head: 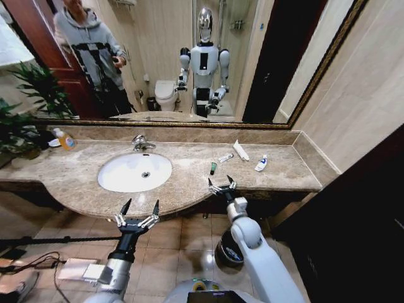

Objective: Pick up the trash from the sink and place it in the trash bin.

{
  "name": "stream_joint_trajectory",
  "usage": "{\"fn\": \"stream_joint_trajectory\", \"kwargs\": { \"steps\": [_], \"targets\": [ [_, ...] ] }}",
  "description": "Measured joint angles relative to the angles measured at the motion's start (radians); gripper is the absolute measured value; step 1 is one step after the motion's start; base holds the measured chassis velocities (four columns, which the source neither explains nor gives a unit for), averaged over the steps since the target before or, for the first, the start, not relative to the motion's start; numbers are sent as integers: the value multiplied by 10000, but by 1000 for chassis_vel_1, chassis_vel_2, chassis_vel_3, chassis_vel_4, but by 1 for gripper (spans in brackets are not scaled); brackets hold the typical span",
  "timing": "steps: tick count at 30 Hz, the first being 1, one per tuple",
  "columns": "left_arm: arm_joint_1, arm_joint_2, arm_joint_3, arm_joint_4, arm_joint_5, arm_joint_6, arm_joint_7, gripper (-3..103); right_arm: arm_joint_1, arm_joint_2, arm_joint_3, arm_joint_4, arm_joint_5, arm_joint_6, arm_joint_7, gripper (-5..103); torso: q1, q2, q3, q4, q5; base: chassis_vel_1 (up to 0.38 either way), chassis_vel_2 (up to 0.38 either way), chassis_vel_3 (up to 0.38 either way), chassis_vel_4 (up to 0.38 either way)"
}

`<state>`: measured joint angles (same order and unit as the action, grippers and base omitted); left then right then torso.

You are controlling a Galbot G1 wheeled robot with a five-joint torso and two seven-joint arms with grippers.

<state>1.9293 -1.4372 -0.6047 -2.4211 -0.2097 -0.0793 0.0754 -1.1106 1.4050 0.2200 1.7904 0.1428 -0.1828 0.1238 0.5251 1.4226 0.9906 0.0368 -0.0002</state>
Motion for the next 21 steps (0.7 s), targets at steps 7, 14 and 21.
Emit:
{"fn": "stream_joint_trajectory", "kwargs": {
  "steps": [7, 14, 21],
  "targets": [
    [0, 0, 0, 0, -1, 0, 0, 100, 766, 436, -323, -1086, -132, 153, 161, 102, -1, 0, 0, 0, 1, 0, 0, 0, 0],
    [0, 0, 0, 0, 0, 0, 0, 100, 1425, 802, -409, -2023, -261, 248, 303, 84, -1, 0, 0, 0, 0, 0, 0, 0, 0],
    [0, 0, 0, 0, 0, 0, 0, 100, 2052, 897, -293, -2912, -371, 545, 323, 68, -1, 0, 0, 0, 0, 0, 0, 0, 0]
  ]
}}
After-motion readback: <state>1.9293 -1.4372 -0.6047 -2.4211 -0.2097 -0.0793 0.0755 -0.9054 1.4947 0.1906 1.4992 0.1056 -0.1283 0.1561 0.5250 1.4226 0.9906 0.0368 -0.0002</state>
